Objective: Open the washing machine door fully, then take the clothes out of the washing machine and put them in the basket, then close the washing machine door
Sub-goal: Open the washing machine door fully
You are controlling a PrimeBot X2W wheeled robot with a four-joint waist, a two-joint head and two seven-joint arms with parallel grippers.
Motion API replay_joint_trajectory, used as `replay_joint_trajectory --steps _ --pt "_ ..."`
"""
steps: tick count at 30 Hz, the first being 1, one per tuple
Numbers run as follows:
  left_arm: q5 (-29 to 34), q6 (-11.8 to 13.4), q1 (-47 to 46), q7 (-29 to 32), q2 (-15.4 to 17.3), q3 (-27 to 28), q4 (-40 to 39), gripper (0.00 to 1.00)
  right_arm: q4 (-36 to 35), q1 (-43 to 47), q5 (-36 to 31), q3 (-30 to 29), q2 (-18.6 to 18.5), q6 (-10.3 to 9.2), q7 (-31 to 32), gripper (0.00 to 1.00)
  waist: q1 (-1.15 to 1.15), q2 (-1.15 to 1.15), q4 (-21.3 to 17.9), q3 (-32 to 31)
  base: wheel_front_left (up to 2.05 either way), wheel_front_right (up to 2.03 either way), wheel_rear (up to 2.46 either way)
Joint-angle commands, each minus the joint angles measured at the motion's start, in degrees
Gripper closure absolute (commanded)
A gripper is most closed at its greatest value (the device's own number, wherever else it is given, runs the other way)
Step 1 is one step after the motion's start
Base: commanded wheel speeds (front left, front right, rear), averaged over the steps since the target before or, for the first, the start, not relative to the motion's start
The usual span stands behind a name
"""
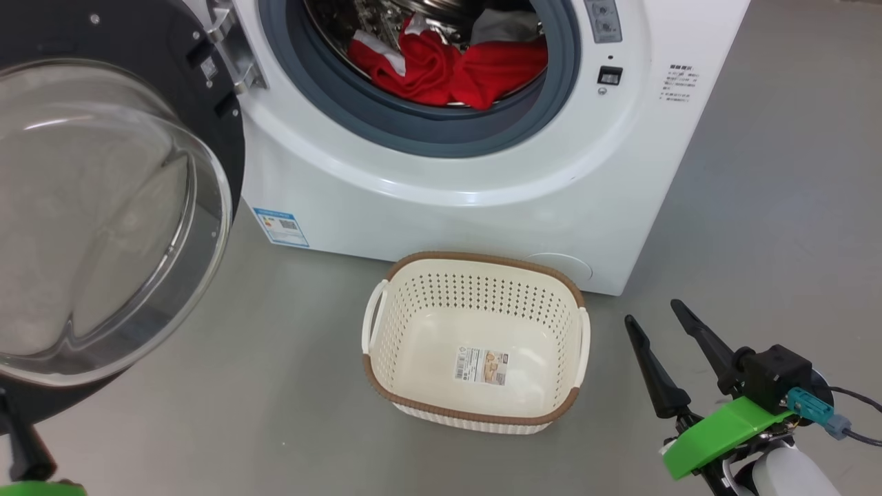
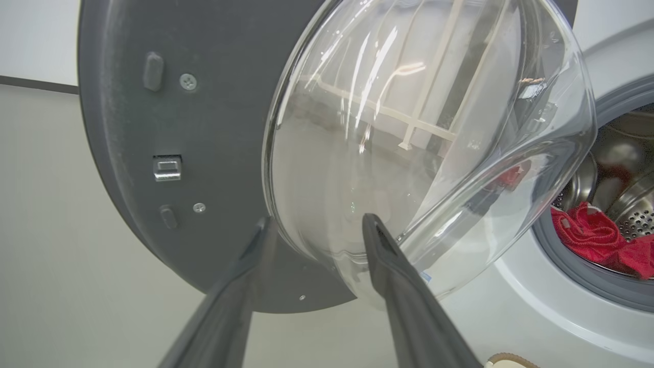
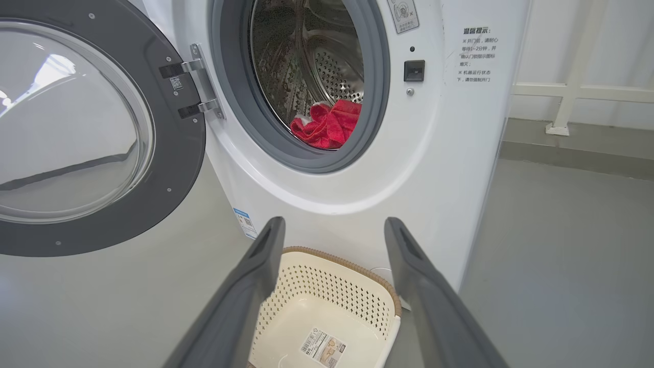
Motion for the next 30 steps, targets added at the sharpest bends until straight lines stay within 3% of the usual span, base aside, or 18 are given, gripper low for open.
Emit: replay_joint_trajectory --steps 1,11,30 --pt "-0.4 -0.2 0.1 -0.3 2.0 1.2 -1.6 0.00 -1.3 0.3 0.5 1.1 -0.2 0.09 -0.7 0.00 0.00 0.00 -0.1 -0.4 0.00 0.00 0.00" --pt "-4.6 -0.2 8.2 -0.3 0.2 -9.6 -9.7 0.00 -2.0 4.0 0.5 -1.1 0.3 0.09 -0.7 0.00 0.00 0.00 -2.4 -3.0 0.00 0.00 0.00" --pt "-7.1 -0.2 12.6 -0.3 4.0 -23.3 -20.0 0.00 -3.9 5.2 -0.6 -5.9 1.9 0.09 -0.7 0.00 0.00 0.00 -15.9 -1.6 0.00 0.00 0.00"
